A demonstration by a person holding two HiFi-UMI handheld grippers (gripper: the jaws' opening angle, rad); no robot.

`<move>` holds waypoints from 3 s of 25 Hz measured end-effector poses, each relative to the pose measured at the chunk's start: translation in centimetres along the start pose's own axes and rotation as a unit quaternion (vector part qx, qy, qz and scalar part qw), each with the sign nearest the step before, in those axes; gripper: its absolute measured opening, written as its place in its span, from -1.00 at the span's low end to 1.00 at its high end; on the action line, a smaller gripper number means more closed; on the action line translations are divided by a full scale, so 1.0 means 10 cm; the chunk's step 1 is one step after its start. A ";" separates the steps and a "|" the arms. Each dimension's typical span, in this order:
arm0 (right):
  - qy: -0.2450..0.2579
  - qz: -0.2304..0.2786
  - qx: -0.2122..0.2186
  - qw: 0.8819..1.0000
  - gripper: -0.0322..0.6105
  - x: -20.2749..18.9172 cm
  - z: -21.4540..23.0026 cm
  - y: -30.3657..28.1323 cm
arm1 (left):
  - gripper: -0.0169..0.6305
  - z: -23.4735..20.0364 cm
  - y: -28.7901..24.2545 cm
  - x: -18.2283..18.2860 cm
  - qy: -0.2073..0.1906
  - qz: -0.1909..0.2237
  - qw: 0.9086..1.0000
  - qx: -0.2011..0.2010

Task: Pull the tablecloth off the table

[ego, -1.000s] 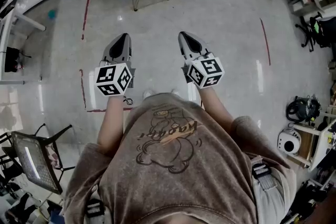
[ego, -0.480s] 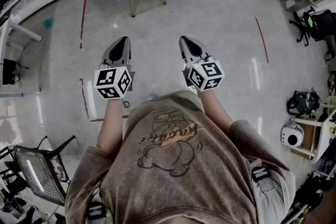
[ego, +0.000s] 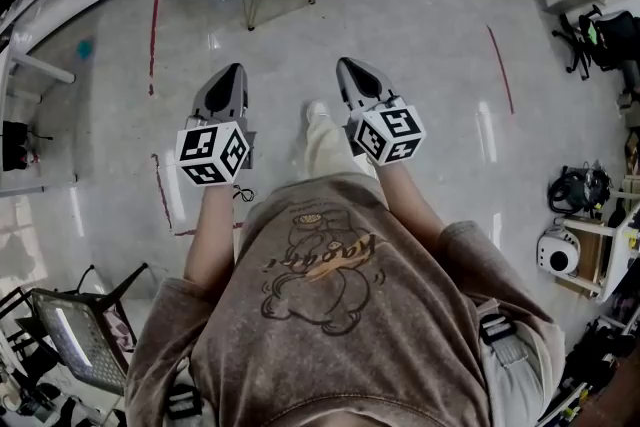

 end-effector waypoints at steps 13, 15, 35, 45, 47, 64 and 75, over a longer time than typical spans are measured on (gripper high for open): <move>-0.036 -0.007 0.025 0.999 -0.88 0.09 0.87 -1.09 | -0.89 -0.26 -1.25 0.04 0.018 -0.018 0.999 0.028; -0.042 -0.008 0.029 0.999 -0.88 0.12 1.04 -1.28 | -0.89 -0.29 -1.49 0.07 0.019 -0.018 0.999 0.032; -0.088 -0.030 0.065 0.994 -0.88 0.33 2.27 -2.56 | -0.89 -0.45 -2.98 0.21 0.038 -0.017 0.997 0.065; -0.091 -0.010 0.073 0.993 -0.88 0.37 2.00 -2.96 | -0.89 -0.89 -3.21 0.30 0.056 -0.012 0.998 0.009; -0.097 -0.005 0.069 0.993 -0.88 0.37 1.97 -3.02 | -0.89 -0.97 -3.25 0.32 0.076 -0.005 0.997 -0.003; -0.131 -0.026 0.069 0.989 -0.34 0.20 1.82 -3.36 | -0.57 -1.36 -3.41 0.22 0.125 -0.021 0.991 -0.035; -0.203 -0.040 0.080 0.975 0.16 0.02 1.89 -3.38 | -0.04 -1.44 -3.51 0.09 0.187 -0.024 0.980 -0.060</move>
Point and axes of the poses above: the fingertips, and each gripper's own axes: y backward along the fingers, z to its right, x out of its top, the point moved 10 cm from there along y, backward along the fingers, and after that the axes turned 10 degrees about z, right-handed, at the moved point
